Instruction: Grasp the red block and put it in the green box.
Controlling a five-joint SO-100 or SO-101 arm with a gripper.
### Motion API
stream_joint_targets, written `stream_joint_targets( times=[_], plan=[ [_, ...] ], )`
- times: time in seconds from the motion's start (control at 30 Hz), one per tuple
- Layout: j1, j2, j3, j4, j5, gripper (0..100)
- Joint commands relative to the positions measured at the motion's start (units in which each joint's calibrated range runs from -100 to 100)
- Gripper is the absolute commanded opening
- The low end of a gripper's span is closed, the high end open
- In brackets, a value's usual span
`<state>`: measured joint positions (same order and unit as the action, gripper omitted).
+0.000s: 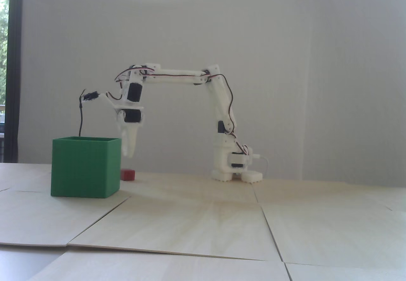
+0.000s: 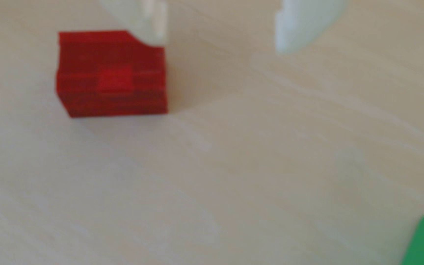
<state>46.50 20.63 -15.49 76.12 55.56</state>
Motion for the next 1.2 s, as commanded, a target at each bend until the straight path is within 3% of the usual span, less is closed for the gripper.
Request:
stream_joint_targets(
  times=[0.0, 0.47, 1.17],
  plan=[
    [0.2, -0.4, -4.7, 0.6, -0.3, 15],
    [4.0, 9.4, -21.2, 0.8, -0.3, 15],
    [-1.1, 2.4, -14.0, 5.4, -0.4, 15]
  ],
)
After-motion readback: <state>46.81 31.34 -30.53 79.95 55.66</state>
